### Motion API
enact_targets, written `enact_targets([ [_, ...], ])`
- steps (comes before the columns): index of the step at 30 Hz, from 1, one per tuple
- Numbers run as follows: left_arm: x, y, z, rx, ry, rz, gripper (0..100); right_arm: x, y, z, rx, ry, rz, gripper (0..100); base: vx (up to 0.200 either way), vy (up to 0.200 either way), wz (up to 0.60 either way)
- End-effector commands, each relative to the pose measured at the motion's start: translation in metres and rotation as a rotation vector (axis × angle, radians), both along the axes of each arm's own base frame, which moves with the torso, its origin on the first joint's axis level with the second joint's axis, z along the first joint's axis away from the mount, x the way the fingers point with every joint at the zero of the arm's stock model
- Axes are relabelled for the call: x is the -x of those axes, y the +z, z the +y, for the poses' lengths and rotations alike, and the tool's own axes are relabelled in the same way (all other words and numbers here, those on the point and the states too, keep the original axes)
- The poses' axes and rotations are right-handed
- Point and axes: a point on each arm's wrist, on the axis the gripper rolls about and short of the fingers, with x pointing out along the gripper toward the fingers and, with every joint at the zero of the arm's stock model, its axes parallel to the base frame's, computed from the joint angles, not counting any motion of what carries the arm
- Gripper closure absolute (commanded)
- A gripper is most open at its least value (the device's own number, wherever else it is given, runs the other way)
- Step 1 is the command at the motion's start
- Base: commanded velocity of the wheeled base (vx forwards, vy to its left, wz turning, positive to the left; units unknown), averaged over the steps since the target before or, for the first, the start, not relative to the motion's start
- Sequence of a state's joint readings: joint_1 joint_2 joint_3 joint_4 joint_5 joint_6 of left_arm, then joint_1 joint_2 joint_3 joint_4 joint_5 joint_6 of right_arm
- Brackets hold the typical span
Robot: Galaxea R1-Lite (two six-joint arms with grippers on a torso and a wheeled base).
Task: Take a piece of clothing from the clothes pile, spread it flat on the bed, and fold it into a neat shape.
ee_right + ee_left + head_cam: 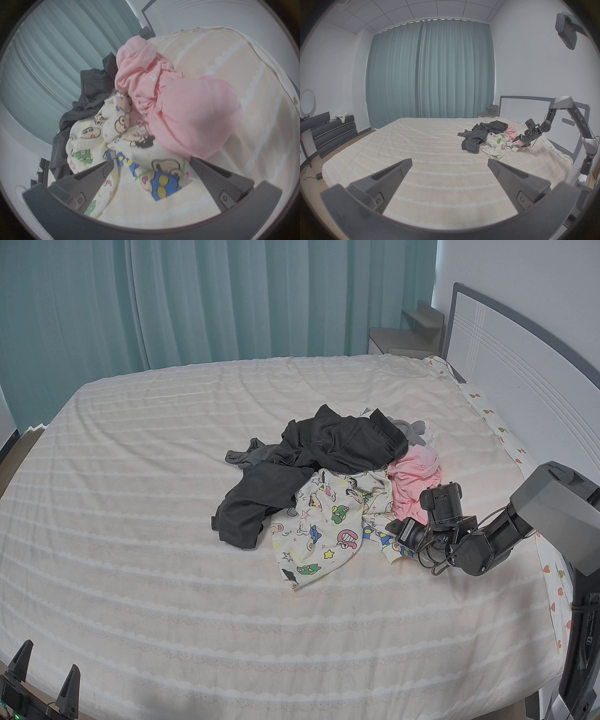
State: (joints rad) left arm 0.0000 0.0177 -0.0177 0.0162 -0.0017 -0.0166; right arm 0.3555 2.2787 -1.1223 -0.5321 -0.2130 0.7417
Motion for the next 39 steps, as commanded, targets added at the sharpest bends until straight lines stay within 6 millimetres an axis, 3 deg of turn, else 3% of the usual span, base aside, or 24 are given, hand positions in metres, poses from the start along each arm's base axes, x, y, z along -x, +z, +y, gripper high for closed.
enact_targets([
  [1,0.0,-0.003,0.0,0.0,0.0,0.002,0,-0.013,-0.007,0.0,0.021,-0.01,-0.016,0,0.0,0.0,0.0],
  [20,0.0,-0.003,0.0,-0.001,0.0,0.002,0,-0.04,-0.025,0.021,0.103,0.077,-0.081,0,0.0,0.0,0.0],
  [21,0.0,-0.003,0.0,-0.001,0.0,0.002,0,-0.042,-0.025,0.021,0.113,0.082,-0.086,100,0.0,0.0,0.0],
  [32,0.0,-0.003,0.0,-0.001,0.0,0.002,0,-0.043,-0.028,0.024,0.181,0.117,-0.097,100,0.0,0.0,0.0],
  [37,0.0,-0.003,0.0,-0.001,0.0,0.001,0,-0.028,0.001,0.021,0.134,0.107,-0.127,100,0.0,0.0,0.0],
  [39,0.0,-0.003,0.0,-0.001,0.0,0.001,0,-0.028,0.001,0.021,0.134,0.107,-0.127,100,0.0,0.0,0.0],
])
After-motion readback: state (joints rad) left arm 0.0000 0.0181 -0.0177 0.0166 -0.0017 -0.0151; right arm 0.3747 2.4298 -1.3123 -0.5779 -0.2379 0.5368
